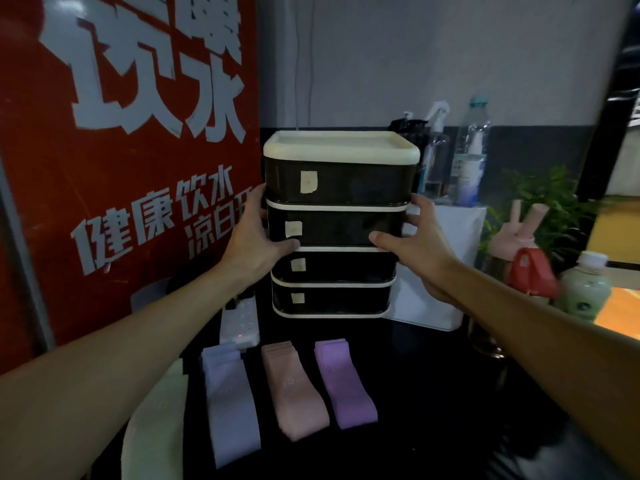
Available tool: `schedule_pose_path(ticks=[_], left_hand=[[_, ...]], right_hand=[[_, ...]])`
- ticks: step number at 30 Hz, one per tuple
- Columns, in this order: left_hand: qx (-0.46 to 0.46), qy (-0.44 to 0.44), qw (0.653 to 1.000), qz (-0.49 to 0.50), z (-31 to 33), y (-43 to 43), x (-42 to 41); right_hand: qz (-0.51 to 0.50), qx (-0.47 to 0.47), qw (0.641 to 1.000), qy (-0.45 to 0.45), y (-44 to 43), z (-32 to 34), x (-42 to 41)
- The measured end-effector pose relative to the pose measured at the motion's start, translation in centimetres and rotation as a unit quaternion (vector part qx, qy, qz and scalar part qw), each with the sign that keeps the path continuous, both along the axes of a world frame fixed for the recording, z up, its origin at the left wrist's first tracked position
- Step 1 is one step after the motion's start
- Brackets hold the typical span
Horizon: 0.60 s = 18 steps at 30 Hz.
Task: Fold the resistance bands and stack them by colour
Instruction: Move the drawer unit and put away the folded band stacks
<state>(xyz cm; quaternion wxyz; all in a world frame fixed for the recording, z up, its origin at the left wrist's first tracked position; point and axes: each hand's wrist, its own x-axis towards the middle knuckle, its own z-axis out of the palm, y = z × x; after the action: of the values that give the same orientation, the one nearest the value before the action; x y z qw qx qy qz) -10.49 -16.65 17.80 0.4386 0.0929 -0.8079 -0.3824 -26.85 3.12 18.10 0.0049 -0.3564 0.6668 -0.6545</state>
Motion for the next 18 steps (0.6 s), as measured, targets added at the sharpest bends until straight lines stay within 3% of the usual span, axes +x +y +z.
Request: schedule_pose_path(ticks=[9,18], left_hand=[[-0.015,-0.014,0.998,-0.059,1.0,9.2,4.0],[0.025,-0.037,0.990,-0.132,-2.9,18.1,4.2]], right_hand=[[-0.084,0.017,0.995,0.042,11.3,1.2,5.9],[-0.114,0.032,0.993,-0.009,22.2,-2.1,9.3]])
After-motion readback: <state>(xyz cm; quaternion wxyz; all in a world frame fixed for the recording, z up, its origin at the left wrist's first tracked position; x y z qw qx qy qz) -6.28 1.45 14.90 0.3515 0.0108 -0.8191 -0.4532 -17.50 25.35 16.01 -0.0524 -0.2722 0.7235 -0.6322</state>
